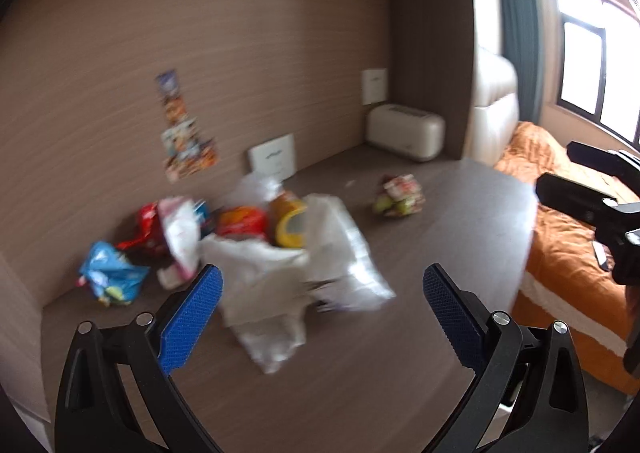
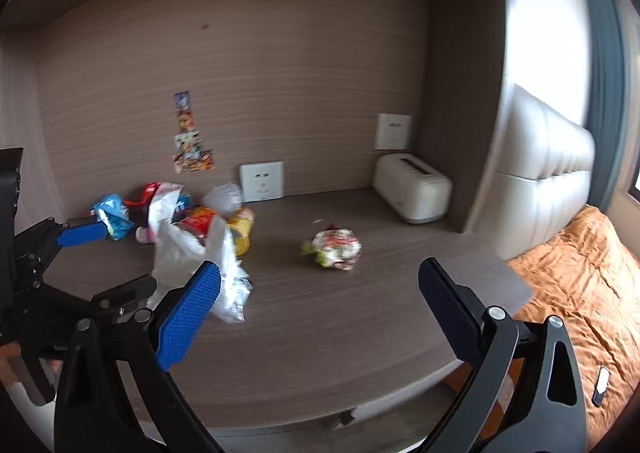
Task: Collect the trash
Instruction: 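Grasp the white tissue with the left tool while the right tool grasps the white plastic bag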
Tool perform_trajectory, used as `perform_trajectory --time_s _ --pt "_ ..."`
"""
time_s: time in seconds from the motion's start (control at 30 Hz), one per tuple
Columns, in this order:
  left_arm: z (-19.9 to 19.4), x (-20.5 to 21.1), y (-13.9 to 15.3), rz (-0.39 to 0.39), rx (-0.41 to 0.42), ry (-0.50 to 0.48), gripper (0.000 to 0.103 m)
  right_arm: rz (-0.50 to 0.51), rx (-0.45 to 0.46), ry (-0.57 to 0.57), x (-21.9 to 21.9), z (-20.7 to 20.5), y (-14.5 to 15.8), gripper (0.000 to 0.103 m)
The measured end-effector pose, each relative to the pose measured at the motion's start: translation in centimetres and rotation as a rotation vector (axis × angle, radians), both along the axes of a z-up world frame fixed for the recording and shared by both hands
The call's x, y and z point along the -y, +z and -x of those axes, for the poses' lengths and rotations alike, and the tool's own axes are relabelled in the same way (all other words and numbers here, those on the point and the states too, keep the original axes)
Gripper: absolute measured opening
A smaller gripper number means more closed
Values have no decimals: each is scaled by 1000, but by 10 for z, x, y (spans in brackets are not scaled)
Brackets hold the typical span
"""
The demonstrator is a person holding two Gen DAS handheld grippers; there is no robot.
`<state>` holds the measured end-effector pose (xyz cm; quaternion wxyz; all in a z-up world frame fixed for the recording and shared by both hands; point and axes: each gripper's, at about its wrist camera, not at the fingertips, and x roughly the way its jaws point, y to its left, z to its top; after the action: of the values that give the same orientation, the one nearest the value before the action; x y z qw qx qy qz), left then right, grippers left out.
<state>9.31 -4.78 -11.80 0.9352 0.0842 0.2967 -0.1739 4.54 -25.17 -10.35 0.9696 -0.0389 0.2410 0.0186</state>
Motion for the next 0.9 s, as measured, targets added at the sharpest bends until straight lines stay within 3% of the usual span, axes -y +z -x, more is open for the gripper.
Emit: perform_trajectory --time_s 0.1,0.33,0.5,0.7,0.77,0.8,0.87,0.9 --pt "-27 -33 -17 27 -51 -2 98 3 -42 21 -26 -22 -15 99" --pt "-80 -64 -59 28 -175 -81 98 -6 -136 25 -73 -71 -55 99" --pt "-109 -67 -82 97 -273 -149 98 -22 -187 -5 -88 -103 -78 99" --pt "-127 -45 -103 61 -320 -198 98 -22 -232 -25 -89 -119 -97 98" --pt "-131 -39 -110 58 -349 -217 92 -12 -255 -19 -87 -121 -102 74" --pt "-130 -33 -112 37 -339 -218 85 6 -277 -16 -87 -123 -107 69" --pt "-127 -22 -113 -28 -312 -239 74 20 -299 -4 -86 -123 -113 49" --pt "-123 -13 -114 -66 -292 -255 62 20 -300 -3 -85 -122 -115 47"
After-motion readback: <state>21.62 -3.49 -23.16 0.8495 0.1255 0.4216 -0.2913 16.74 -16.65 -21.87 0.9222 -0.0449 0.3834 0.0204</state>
